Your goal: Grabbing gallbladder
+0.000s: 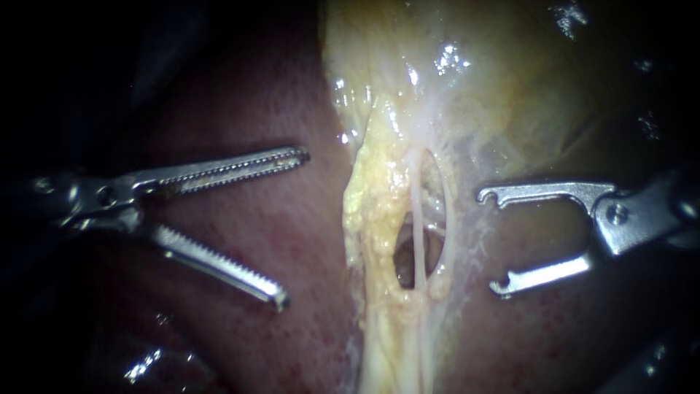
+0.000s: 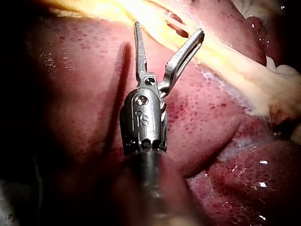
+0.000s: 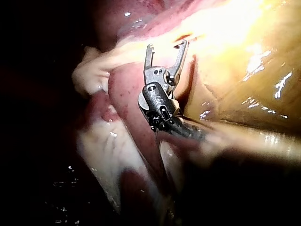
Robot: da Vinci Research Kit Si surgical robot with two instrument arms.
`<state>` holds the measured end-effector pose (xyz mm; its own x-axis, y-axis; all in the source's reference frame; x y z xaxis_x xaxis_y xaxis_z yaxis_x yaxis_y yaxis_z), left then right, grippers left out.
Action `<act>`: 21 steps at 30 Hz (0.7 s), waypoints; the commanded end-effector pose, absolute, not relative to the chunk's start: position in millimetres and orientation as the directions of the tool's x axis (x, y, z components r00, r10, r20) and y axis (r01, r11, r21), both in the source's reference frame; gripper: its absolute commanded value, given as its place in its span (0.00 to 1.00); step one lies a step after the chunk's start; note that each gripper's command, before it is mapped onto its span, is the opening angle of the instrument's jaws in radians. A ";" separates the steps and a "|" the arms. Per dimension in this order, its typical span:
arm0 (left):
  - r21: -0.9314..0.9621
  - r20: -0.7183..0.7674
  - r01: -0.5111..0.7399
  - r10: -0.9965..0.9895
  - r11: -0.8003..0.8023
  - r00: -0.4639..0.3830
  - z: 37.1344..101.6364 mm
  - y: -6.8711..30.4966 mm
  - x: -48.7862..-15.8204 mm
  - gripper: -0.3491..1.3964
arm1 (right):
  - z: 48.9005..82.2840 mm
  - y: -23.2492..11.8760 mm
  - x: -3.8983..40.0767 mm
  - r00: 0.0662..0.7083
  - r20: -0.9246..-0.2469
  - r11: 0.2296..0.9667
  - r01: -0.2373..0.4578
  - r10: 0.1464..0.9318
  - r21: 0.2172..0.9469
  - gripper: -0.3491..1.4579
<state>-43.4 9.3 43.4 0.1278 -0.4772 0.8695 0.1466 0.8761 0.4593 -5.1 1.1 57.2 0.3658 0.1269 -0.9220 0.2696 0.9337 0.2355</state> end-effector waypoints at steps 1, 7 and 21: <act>0.472 0.861 0.157 -0.492 0.868 0.132 43.5 9.3 -43.6 0.66 | 57.2 1.2 -5.1 0.366 -0.922 0.934 0.269 0.127 0.236 0.53; 0.507 0.830 0.186 -0.535 0.841 0.158 43.8 9.4 -44.2 0.57 | 57.2 1.2 -5.1 0.366 -0.922 0.934 0.269 0.127 0.236 0.53; 0.547 0.789 0.243 -0.590 0.801 0.173 45.5 11.0 -46.5 0.51 | 57.3 1.2 -5.2 0.366 -0.922 0.934 0.269 0.127 0.236 0.53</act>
